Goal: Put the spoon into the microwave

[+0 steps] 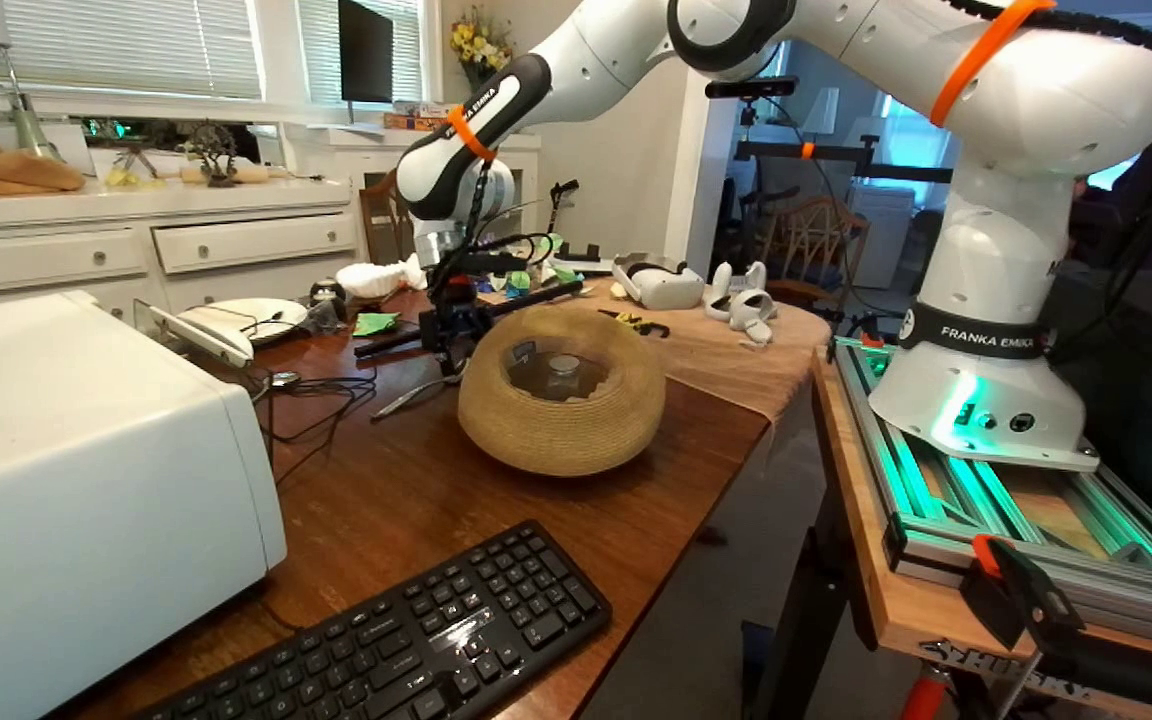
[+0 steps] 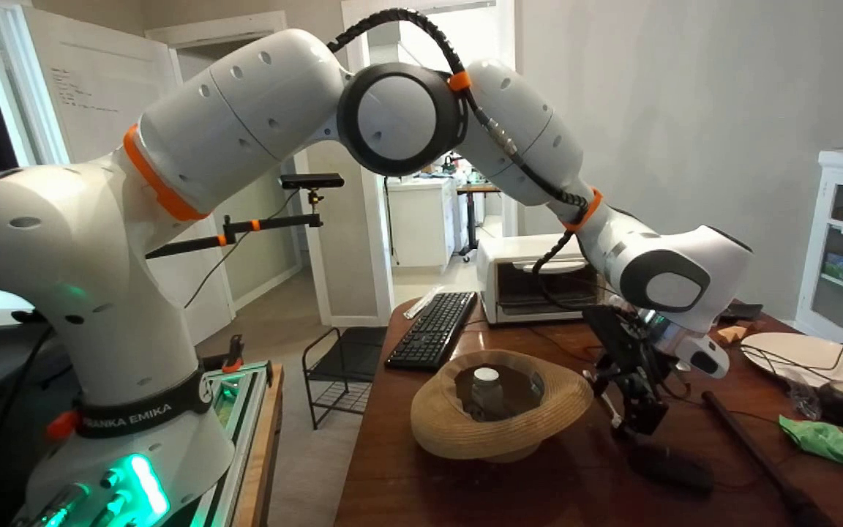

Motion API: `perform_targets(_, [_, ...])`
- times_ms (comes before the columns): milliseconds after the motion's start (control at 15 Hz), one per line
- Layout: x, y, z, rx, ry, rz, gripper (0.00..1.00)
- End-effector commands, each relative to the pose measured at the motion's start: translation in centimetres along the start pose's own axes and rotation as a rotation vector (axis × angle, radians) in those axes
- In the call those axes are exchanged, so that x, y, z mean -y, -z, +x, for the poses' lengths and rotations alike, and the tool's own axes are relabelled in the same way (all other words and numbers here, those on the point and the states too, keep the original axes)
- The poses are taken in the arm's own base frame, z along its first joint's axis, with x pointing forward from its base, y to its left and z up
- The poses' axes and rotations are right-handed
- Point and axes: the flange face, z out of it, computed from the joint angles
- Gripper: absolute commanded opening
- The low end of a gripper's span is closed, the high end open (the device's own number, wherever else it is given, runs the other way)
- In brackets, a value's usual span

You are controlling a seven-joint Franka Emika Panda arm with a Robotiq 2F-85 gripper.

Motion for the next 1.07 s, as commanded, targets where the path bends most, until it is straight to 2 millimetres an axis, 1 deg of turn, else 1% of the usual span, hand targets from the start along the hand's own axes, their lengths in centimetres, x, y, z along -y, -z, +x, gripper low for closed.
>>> perform_targets(0, [0.7, -1.1, 1.4, -0.008, -0.001, -0.051, 0.99])
perform_targets(133, [0.7, -1.1, 1.6, -0.013, 0.002, -0.057, 0.99])
perform_targets(267, [0.2, -0.9, 1.8, -0.023, -0.006, -0.055, 1.00])
perform_targets(533, [-1.4, -0.1, 2.0, -0.032, -0.017, -0.033, 1.00])
perform_targets(733, [-2.9, 0.1, 2.1, -0.024, 0.031, 0.009, 1.00])
perform_targets(1000, [-3.8, -0.5, 2.4, -0.018, 0.127, 0.048, 1.00])
